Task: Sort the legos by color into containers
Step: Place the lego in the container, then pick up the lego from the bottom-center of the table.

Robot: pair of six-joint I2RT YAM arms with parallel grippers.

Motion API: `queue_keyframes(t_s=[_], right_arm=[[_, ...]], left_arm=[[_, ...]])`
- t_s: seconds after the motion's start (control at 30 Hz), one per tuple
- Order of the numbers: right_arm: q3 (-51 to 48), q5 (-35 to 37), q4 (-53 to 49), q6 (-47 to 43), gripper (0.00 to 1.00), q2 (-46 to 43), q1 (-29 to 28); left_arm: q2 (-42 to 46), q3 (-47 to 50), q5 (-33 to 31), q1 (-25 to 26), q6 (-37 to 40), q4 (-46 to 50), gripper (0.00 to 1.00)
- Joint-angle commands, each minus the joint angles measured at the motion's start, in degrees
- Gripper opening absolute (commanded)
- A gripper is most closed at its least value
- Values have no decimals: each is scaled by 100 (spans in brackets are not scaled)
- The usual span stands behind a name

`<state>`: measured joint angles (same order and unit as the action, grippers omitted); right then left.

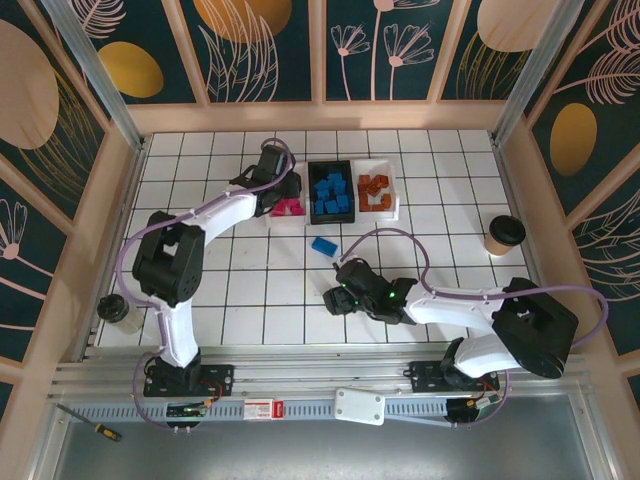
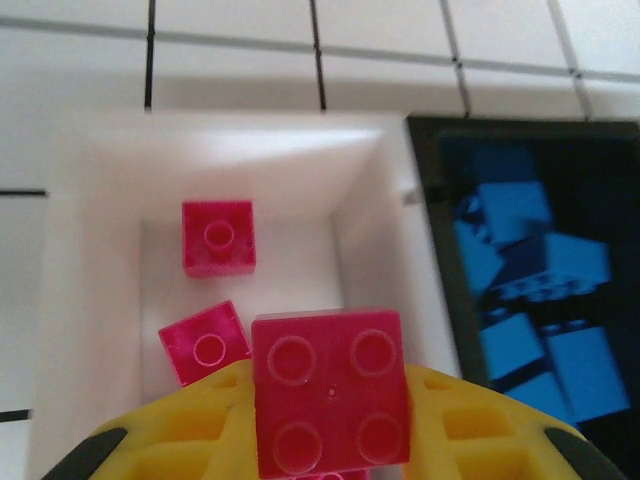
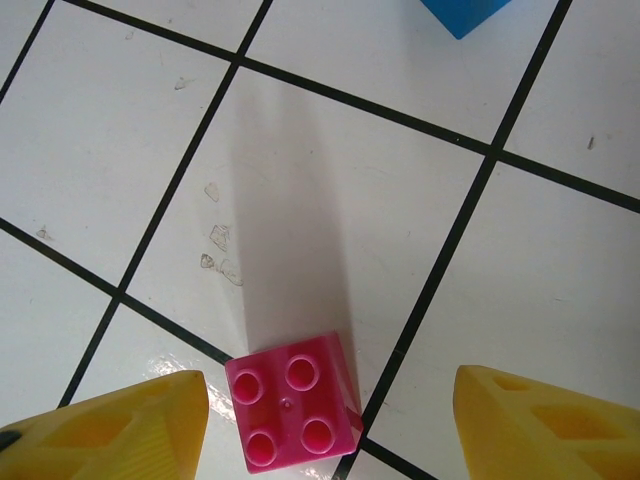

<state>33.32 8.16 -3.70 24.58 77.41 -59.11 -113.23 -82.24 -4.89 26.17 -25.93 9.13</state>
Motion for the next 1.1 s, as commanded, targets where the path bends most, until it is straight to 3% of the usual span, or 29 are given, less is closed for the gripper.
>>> queue_keyframes(t_s=[0.0, 0.1, 0.13, 0.43, 0.57, 0.73, 0.9, 1.07], right_arm=[[-37, 199, -53, 52, 66, -14, -48], [67, 170, 30, -13, 66, 172, -57], [114, 181, 42, -36, 66, 277, -61], [349, 80, 41, -154, 58, 870, -232], [431, -33, 55, -230, 43, 1028, -253], [660, -141, 230, -375, 18, 1023, -156], [1450, -464, 615, -754, 13, 1106, 356], [2717, -516, 867, -1033, 13, 1832, 912]], left_arm=[[-250, -286, 294, -163, -51, 218, 22], [-55, -336, 462, -165, -145, 41, 57], [92, -334, 597, -165, -204, -46, 64], [2334, 714, 1175, -4, -621, -899, 97], [3428, 1876, 1169, -2, -965, -1364, 99], [4570, 3414, 1214, 11, -1263, -1573, 99], [5380, 4611, 859, 11, -1234, -1254, 99], [6032, 5596, 717, 11, -1361, -1110, 99]])
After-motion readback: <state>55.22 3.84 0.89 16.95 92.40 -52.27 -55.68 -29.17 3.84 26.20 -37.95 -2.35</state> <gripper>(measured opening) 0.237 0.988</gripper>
